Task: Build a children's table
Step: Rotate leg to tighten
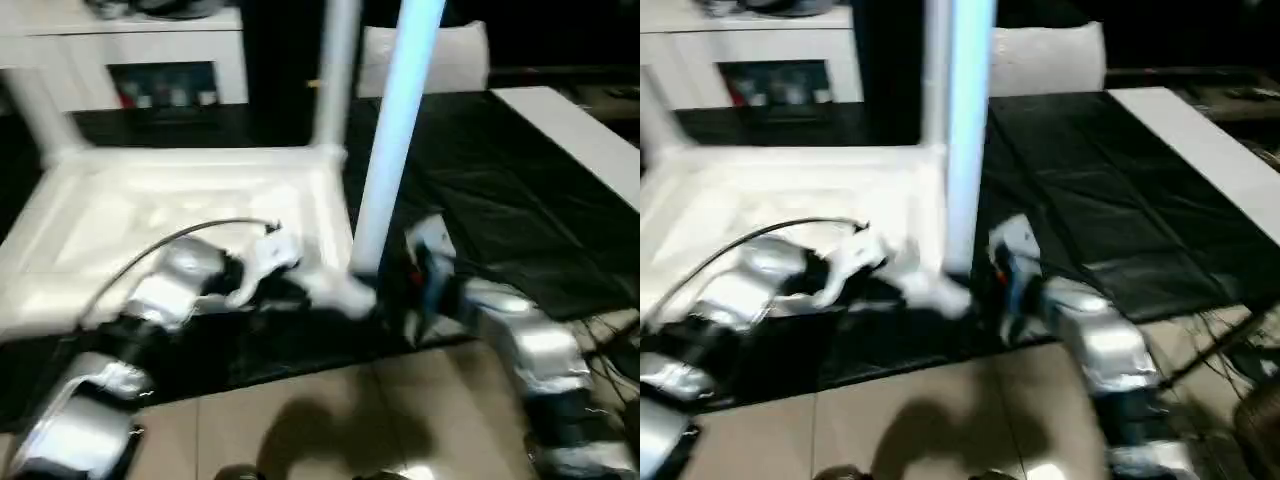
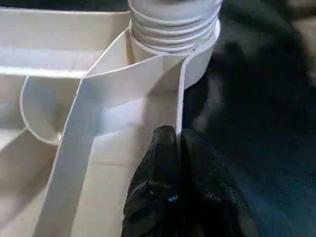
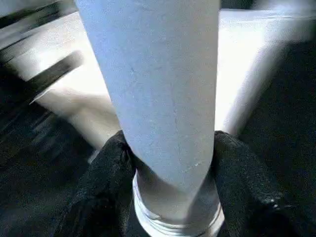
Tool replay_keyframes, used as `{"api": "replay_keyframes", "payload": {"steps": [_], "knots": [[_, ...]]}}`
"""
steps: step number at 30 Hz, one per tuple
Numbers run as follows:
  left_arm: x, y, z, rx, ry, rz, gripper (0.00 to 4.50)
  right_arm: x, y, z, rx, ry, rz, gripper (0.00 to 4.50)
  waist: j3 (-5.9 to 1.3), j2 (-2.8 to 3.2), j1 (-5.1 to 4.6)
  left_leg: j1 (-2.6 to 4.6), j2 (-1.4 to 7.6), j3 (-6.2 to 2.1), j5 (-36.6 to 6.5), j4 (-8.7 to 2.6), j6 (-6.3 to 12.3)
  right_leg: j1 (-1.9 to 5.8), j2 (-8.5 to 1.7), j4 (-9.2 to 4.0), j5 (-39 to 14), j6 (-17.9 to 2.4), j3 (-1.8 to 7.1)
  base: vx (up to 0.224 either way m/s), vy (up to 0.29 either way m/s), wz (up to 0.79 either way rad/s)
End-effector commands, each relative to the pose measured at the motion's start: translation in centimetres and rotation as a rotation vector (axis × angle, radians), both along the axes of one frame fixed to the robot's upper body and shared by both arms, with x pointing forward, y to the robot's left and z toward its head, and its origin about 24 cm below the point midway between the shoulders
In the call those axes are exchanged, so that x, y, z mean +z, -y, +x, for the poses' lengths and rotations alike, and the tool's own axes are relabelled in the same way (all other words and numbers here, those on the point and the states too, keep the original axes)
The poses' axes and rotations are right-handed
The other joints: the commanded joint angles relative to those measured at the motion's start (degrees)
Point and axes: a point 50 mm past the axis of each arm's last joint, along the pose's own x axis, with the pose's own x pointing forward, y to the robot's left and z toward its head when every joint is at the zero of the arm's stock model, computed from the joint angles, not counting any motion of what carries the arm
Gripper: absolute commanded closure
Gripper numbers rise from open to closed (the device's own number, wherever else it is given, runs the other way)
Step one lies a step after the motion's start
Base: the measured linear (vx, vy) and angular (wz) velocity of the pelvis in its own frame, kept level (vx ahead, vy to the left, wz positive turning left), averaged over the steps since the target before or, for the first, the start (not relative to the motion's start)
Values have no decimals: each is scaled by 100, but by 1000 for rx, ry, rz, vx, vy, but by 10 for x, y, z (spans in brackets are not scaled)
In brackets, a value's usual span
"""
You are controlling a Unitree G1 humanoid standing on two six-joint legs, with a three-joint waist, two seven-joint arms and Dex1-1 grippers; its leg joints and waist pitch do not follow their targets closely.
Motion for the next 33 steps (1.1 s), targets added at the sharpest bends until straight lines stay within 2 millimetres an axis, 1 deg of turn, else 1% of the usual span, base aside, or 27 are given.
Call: {"api": "replay_keyframes", "payload": {"steps": [1, 2, 3, 4, 5, 6, 7, 8, 10, 11, 12, 14, 15, 16, 17, 18, 19, 20, 22, 23, 24, 26, 27, 28, 30, 31, 33], "knots": [[10, 16, 7, 69, 61, -61, 450, -3, -30, -4, 76, -50, 43, 254, -418, 39, 22, -12, 283, -128, -744, -397, 41, 345, -574, -599, -2078, -552, 367, 0, 0, 0], [11, 21, 9, 100, 65, -75, 450, -4, -33, 0, 23, -53, 32, 254, -430, 58, 9, -23, 300, -126, -637, -398, 94, 350, -570, -568, -1747, -640, 376, 0, 0, 0], [12, 27, 12, 143, 79, -90, 450, -6, -37, 4, -33, -57, 22, 254, -435, 57, 5, -18, 309, -129, -608, -400, 101, 343, -566, -551, -1601, -691, 377, 0, 0, 0], [14, 39, 14, 172, 99, -109, 450, -5, -44, 12, -123, -43, 18, 254, -432, 70, -23, -25, 299, -118, -613, -393, 86, 329, -570, -540, -1448, -799, 379, 0, 0, 0], [15, 42, 15, 178, 103, -111, 450, -4, -45, 13, -142, -39, 19, 219, -439, 69, -20, 2, 287, -114, -663, -386, 57, 328, -574, -549, -1480, -843, 379, 0, 0, 0], [15, 42, 15, 176, 115, -110, 450, -3, -46, 14, -142, -28, 26, 219, -449, 77, -7, -6, 277, -113, -608, -382, 76, 349, -575, -544, -1380, -848, 388, 0, 0, 0], [15, 42, 15, 157, 129, -98, 450, 0, -45, 14, -145, -8, 38, 184, -454, 76, 0, -16, 297, -114, -514, -389, 141, 357, -562, -508, -1046, -889, 400, 0, 0, 0], [15, 42, 14, 137, 134, -85, 450, 1, -43, 14, -143, 2, 45, 184, -457, 80, -2, -27, 306, -121, -461, -390, 199, 377, -563, -475, -841, -919, 397, 0, 0, 0], [13, 39, 10, 70, 149, -60, 450, 5, -37, 13, -134, 41, 48, 174, -468, 95, 1, -26, 318, -126, -394, -384, 271, 379, -573, -450, -577, -973, 396, 0, 0, 0], [11, 32, 9, 31, 166, -36, 450, 8, -28, 11, -87, 72, 61, 150, -476, 98, 1, -36, 318, -127, -322, -380, 314, 395, -577, -431, -381, -1011, 401, 0, 0, 0], [11, 32, 9, 29, 167, -36, 450, 9, -27, 11, -85, 74, 61, 150, -476, 90, 4, -29, 319, -126, -332, -377, 342, 401, -570, -426, -317, -1023, 400, 0, 0, 0], [11, 22, 5, -63, 180, -28, 450, 11, -10, 8, -18, 104, 39, 138, -481, 94, 13, -40, 324, -123, -264, -367, 451, 414, -575, -397, -68, -1119, 399, 0, 0, 0], [10, 11, 1, -146, 164, -6, 450, 11, 7, 5, 56, 125, -9, 133, -479, 85, 5, -52, 319, -119, -274, -363, 480, 426, -579, -397, -47, -1129, 402, 0, 0, 0], [9, 8, 0, -165, 160, 3, 450, 11, 12, 5, 76, 127, -24, 108, -480, 80, 28, -47, 316, -114, -297, -354, 518, 435, -578, -397, -40, -1119, 400, 0, 0, 0], [9, 6, -1, -201, 163, 15, 450, 11, 15, 3, 116, 126, -26, 100, -465, 121, 20, -41, 324, -105, -353, -354, 511, 407, -578, -398, -92, -1150, 407, 0, 0, 0], [9, 6, -1, -201, 163, 15, 450, 11, 15, 3, 116, 126, -26, 96, -459, 115, 29, -23, 324, -100, -451, -355, 511, 395, -575, -435, -230, -1143, 399, 0, 0, 0], [9, 2, -4, -252, 153, 19, 450, 13, 19, -1, 180, 134, -34, 96, -446, 100, 47, -18, 322, -94, -564, -360, 470, 395, -578, -459, -480, -1121, 396, 0, 0, 0], [10, 0, -5, -280, 143, 16, 450, 13, 22, -3, 222, 131, -38, 96, -436, 105, 74, 2, 326, -90, -670, -367, 438, 387, -587, -493, -774, -1072, 394, 0, 0, 0], [11, -6, -9, -354, 103, 0, 450, 16, 28, -11, 354, 136, -54, 96, -426, 109, 119, 10, 353, -86, -737, -376, 416, 380, -578, -504, -967, -1038, 394, 0, 0, 0], [12, -9, -11, -394, 81, 5, 450, 16, 31, -15, 429, 127, -65, 96, -430, 124, 154, 17, 375, -94, -736, -380, 398, 365, -578, -486, -967, -1047, 387, 0, 0, 0], [13, -13, -13, -443, 56, 19, 450, 17, 34, -20, 514, 121, -80, 96, -434, 116, 193, 21, 383, -91, -744, -376, 398, 371, -579, -479, -935, -1053, 385, 0, 0, 0], [14, -15, -14, -489, 28, 30, 450, 17, 35, -25, 592, 107, -90, 96, -435, 116, 223, 18, 391, -84, -726, -373, 422, 359, -586, -462, -844, -1110, 391, 0, 0, 0], [15, -16, -15, -504, 21, 32, 450, 17, 35, -26, 619, 99, -88, 96, -431, 81, 221, 10, 391, -83, -716, -374, 424, 361, -584, -458, -839, -1111, 392, 0, 0, 0], [15, -17, -16, -529, 10, 40, 450, 17, 35, -28, 654, 97, -95, 96, -428, 92, 244, 8, 378, -82, -747, -370, 423, 357, -599, -470, -964, -1107, 386, 0, 0, 0], [15, -17, -17, -547, 3, 46, 450, 17, 35, -29, 678, 96, -100, 124, -431, 88, 261, 7, 376, -84, -753, -371, 388, 360, -606, -487, -1141, -1063, 386, 0, 0, 0], [16, -19, -20, -615, -33, 66, 450, 15, 31, -35, 793, 70, -100, 134, -437, 68, 276, 9, 375, -83, -714, -369, 387, 359, -600, -483, -1159, -1047, 381, 0, 0, 0], [16, -19, -20, -624, -37, 69, 450, 15, 30, -36, 812, 64, -97, 141, -438, 82, 311, 8, 388, -82, -653, -367, 422, 348, -596, -477, -1114, -1035, 387, 0, 0, 0]]}}
